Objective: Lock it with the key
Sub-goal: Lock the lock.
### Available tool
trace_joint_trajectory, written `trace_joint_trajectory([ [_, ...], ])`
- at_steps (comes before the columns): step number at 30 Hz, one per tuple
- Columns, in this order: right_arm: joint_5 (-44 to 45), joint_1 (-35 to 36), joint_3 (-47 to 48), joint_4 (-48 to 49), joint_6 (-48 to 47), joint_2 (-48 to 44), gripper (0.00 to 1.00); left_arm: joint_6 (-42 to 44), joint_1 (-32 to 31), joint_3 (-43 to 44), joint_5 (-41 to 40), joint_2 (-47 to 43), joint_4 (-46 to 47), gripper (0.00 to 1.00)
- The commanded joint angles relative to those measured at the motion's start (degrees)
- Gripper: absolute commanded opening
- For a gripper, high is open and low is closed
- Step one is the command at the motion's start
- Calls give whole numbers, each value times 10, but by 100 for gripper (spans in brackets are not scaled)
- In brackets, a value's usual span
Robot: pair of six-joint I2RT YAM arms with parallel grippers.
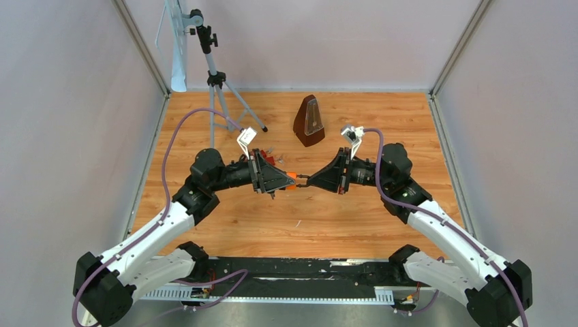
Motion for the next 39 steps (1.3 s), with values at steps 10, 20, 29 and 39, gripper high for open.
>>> trace_joint_trajectory([
  [10, -27, 4, 8, 120, 85, 30, 0, 9, 2, 34, 33, 22, 44, 0],
  [20, -2, 3, 42, 36, 83, 16, 0, 78, 1, 51, 28, 18, -25, 0],
  [29, 4, 17, 21, 111, 156, 41, 0, 11, -3, 13, 44, 38, 92, 0],
  [39, 54, 79, 12, 162, 136, 73, 0, -20, -46, -15, 12, 78, 156, 0],
])
